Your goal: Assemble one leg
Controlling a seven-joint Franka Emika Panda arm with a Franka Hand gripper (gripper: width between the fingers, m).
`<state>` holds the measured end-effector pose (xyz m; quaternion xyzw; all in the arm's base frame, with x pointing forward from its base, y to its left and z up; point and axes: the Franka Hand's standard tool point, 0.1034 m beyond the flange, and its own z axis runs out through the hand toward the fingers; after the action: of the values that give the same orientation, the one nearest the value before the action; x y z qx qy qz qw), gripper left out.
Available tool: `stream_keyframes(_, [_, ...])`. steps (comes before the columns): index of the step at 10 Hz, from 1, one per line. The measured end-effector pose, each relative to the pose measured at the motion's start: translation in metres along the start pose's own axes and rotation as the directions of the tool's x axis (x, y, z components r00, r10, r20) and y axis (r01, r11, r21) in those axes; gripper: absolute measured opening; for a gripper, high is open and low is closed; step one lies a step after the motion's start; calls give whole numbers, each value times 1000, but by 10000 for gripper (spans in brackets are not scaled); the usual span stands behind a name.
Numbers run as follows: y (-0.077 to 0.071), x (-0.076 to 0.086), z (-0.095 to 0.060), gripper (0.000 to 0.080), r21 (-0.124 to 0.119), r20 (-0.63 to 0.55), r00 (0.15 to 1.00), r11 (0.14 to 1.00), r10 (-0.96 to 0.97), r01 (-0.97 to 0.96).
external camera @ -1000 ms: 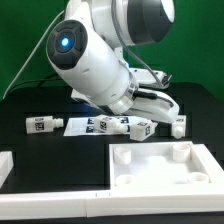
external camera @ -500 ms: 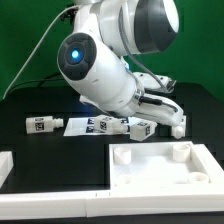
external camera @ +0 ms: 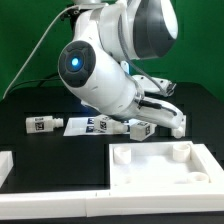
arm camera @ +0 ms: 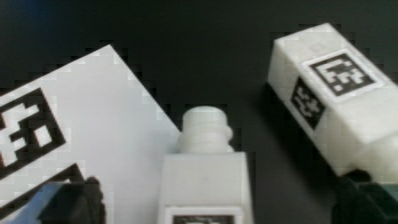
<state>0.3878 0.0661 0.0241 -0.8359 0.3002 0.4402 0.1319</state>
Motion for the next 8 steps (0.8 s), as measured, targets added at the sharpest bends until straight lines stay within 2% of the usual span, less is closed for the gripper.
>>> stream_keyframes(3, [6, 6, 15, 649, -2, 60, 998, 1000, 25, -25])
stream_keyframes(6, [5, 6, 14, 649, -1, 54, 998, 1000, 23, -23])
stream_keyframes(8, [5, 6, 14, 378, -1, 54, 998, 1000, 23, -23])
